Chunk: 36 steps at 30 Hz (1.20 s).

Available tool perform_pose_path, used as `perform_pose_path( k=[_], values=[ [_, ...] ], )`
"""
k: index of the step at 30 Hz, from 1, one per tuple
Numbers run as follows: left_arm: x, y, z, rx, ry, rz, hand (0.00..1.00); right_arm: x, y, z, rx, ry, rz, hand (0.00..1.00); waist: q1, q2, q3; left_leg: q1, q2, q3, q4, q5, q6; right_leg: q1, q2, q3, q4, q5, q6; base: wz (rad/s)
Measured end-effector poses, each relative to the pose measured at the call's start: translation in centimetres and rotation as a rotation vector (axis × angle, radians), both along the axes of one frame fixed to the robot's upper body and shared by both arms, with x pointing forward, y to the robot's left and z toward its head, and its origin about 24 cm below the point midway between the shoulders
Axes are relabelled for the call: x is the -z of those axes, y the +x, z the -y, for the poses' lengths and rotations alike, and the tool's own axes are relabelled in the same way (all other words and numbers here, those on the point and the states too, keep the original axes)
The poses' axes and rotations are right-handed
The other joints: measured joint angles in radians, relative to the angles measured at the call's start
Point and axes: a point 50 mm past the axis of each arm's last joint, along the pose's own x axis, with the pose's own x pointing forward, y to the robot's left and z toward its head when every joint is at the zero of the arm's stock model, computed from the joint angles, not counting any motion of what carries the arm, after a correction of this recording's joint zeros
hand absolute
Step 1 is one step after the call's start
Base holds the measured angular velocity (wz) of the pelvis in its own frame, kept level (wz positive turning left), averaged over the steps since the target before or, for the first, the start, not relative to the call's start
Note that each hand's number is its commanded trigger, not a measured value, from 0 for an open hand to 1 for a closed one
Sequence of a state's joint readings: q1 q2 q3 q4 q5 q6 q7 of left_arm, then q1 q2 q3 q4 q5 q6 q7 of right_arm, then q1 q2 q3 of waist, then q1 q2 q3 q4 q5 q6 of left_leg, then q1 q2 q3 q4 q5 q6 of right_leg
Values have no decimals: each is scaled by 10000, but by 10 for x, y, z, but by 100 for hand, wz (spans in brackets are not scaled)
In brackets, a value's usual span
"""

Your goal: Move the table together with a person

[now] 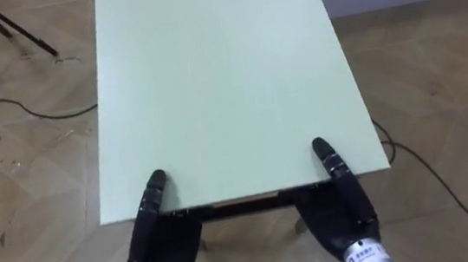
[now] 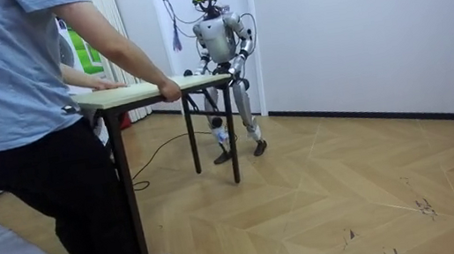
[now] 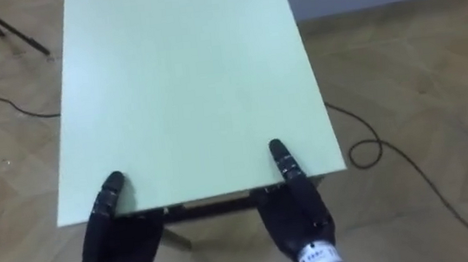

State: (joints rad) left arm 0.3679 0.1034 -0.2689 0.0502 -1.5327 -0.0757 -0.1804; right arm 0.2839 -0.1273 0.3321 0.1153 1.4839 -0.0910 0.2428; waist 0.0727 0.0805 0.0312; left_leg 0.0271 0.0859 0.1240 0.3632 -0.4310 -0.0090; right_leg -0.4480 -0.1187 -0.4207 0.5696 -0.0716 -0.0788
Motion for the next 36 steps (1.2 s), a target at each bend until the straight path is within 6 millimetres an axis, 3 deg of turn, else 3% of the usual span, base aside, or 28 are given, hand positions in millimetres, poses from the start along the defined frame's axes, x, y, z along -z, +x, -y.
perform_pose_path(
  k=[1,2,3,6,8,9,10,11,12,13,14,17,18,20,23,24,25,26,27,28,29,30,31,33,34,35,36],
  values=[
    [3,-2,-1,-33,42,-114,100,2,-4,0,-2,34,-139,100,-6,-1,0,-17,-237,-213,21,49,98,-248,-68,385,-575,184,490,0],
    [3,-4,-5,-56,199,-113,100,4,-7,-3,-76,182,-227,100,-121,-264,-14,-212,-614,-196,222,26,148,-224,-434,678,-1640,1616,305,20],
    [5,-4,-6,-3,255,-193,100,6,-10,-3,-41,196,-304,100,-170,-270,-33,-274,-694,-164,322,-35,257,-185,-555,714,-1650,1494,198,30],
    [11,-6,-3,122,260,-459,100,10,-14,-1,-42,163,-542,100,-206,-291,-28,-602,-774,610,678,-64,332,-100,-717,788,-2034,2086,214,6],
    [15,-9,-3,233,241,-677,100,13,-16,1,-138,146,-736,100,-354,-416,-16,-783,-925,864,708,136,692,33,-727,1155,-2722,3032,645,10],
    [15,-9,-3,287,242,-712,100,14,-17,2,-153,148,-781,100,-408,-465,-27,-863,-979,892,735,182,771,53,-747,1213,-2877,3243,709,13],
    [16,-10,-2,351,214,-770,100,14,-18,4,-127,161,-844,100,-512,-539,-36,-1044,-1022,1035,864,252,895,69,-808,1274,-3127,3707,912,29],
    [17,-13,-2,378,186,-866,100,15,-20,6,-122,169,-944,100,-684,-580,-39,-1132,-954,1343,917,319,998,79,-927,1403,-2904,3753,1141,38],
    [18,-13,-1,481,200,-940,100,17,-23,8,-54,165,-1038,100,-745,-570,-34,-1125,-836,1606,942,344,1014,74,-1012,1395,-2324,3320,1208,65],
    [19,-14,1,689,277,-1042,100,19,-29,11,113,223,-1201,100,-850,-570,-34,-1110,-617,1964,945,414,1007,75,-1187,1265,-689,1958,1175,72],
    [19,-16,2,797,359,-1076,100,20,-32,14,204,253,-1299,100,-943,-676,-50,-1119,-552,2310,825,560,1016,95,-1352,1312,771,922,1153,66],
    [20,-21,2,830,309,-1202,100,21,-35,15,144,173,-1384,100,-913,-820,-45,-1232,-538,2852,803,744,1101,602,-1529,1464,2822,-520,1150,18],
    [21,-23,2,824,292,-1244,100,21,-36,15,112,154,-1412,100,-911,-838,-38,-1242,-558,2858,812,767,1117,779,-1585,1463,2965,-693,1192,4],
    [21,-25,1,819,341,-1310,100,23,-38,14,58,315,-1626,100,-827,-1095,-42,-1328,-679,2890,827,924,1157,1445,-1691,1589,3430,-1376,1292,13],
    [18,-24,-3,835,478,-1166,100,23,-39,9,80,504,-1624,100,-757,-1412,-51,-1586,-660,3137,852,1146,1104,2149,-1695,1701,3319,-1999,1432,12],
    [16,-23,-4,815,517,-1061,100,21,-37,8,62,530,-1528,100,-646,-1480,-45,-1763,-575,3191,991,1245,1044,2251,-1512,1722,2657,-2284,1538,-20],
    [14,-24,-5,735,541,-1006,100,20,-36,6,5,550,-1489,100,-524,-1487,-49,-1920,-414,3206,1043,1370,967,2360,-1142,1825,1902,-2376,1516,-47],
    [12,-26,-7,607,594,-929,100,20,-36,3,-48,655,-1484,100,-329,-1594,-111,-2009,-308,3251,757,1655,881,2543,-628,2139,881,-2382,1524,-51],
    [10,-27,-9,498,620,-857,100,19,-36,1,-123,720,-1441,100,-221,-1627,-145,-2087,-194,3380,561,1772,870,2693,-409,2266,387,-2383,1520,-55],
    [5,-25,-10,394,678,-639,100,16,-34,-3,-198,850,-1310,100,-70,-1773,-124,-2291,56,3835,490,1923,889,2771,-364,2296,246,-2500,1263,-22],
    [4,-25,-13,356,787,-608,100,16,-34,-6,-224,900,-1310,100,-101,-1951,-136,-2333,105,4055,566,2037,898,3086,-489,2250,590,-2672,1222,-12],
    [4,-24,-14,341,812,-597,100,16,-34,-7,-242,897,-1299,100,-86,-2034,-130,-2396,128,4077,661,2054,887,3300,-558,2255,442,-2805,1281,-15],
    [3,-24,-17,249,834,-548,100,15,-31,-9,-341,889,-1236,100,-63,-2133,-104,-2642,299,4136,1095,2065,858,3389,-523,2242,-211,-3032,1396,-44],
    [2,-23,-20,166,865,-514,100,14,-26,-11,-452,832,-1159,100,180,-2020,-92,-3106,774,3905,1596,2135,723,3446,-59,2193,-936,-2969,1017,-55],
    [1,-22,-21,53,883,-479,100,15,-23,-14,-514,829,-1137,100,277,-1907,-79,-3422,1078,3601,1825,2261,524,3456,357,2235,-1273,-2695,732,-34],
    [0,-21,-24,35,987,-424,100,15,-22,-16,-519,882,-1155,100,268,-1856,-63,-3571,1341,3432,1782,2348,404,3433,719,2197,-1553,-2453,562,-19],
    [0,-21,-25,42,1041,-406,100,16,-22,-17,-536,924,-1180,100,265,-1870,-48,-3587,1419,3390,1704,2417,394,3411,815,2163,-1630,-2367,494,-5]
  ],
)
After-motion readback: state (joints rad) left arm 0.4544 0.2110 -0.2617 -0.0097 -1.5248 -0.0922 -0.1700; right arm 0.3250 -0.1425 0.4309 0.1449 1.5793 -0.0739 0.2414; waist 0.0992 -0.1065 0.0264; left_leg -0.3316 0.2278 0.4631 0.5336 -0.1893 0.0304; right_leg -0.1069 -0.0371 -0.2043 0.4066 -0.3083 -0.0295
